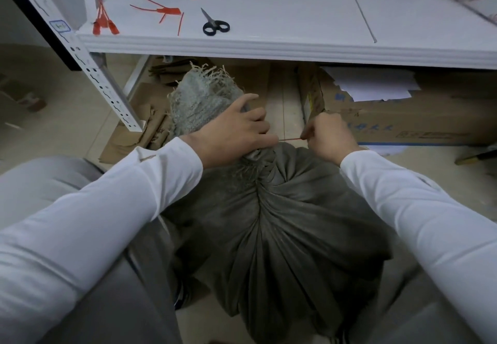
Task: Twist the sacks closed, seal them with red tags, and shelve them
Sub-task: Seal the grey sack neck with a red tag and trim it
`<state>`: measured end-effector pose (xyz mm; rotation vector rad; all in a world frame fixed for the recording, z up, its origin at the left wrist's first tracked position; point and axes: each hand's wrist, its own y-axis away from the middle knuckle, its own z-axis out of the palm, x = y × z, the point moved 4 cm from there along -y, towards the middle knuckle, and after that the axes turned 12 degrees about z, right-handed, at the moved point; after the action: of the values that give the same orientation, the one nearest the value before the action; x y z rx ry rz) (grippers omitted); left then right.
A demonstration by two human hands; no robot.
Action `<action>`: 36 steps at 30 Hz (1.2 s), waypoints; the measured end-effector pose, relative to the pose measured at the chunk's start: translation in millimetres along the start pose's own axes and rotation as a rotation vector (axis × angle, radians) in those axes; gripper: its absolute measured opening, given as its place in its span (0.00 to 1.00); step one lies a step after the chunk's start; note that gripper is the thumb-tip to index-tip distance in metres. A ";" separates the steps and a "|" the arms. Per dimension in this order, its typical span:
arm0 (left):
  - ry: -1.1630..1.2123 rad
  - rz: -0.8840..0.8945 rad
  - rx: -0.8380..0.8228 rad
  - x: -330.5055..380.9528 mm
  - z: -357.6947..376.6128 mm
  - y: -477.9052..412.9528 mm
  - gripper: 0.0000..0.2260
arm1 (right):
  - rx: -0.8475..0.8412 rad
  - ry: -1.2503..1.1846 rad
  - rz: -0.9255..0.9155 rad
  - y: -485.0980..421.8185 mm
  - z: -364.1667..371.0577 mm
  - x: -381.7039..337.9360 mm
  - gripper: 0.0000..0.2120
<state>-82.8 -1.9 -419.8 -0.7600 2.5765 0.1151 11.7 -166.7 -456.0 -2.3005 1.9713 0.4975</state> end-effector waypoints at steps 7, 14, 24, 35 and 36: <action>-0.026 0.028 0.061 -0.6 -0.9 -6.3 0.17 | -0.221 -0.050 -0.212 9.6 12.8 -7.4 0.12; -0.048 0.051 0.060 1.3 1.6 -10.6 0.19 | -0.228 -0.076 -0.322 26.2 22.5 -18.3 0.12; -0.033 0.062 0.075 -1.5 0.5 -19.2 0.23 | -0.344 -0.330 -0.278 16.0 22.9 -17.0 0.25; -0.012 -0.003 -0.031 -8.5 3.9 -10.9 0.16 | -0.594 -0.381 -0.241 33.1 31.9 -26.9 0.24; -0.017 0.004 -0.028 -8.0 3.7 -10.9 0.16 | -0.548 -0.354 -0.234 32.0 32.3 -27.4 0.25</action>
<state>-69.5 -6.4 -419.0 -0.7613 2.5653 0.1590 -29.1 -137.8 -473.6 -2.4449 1.5063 1.4505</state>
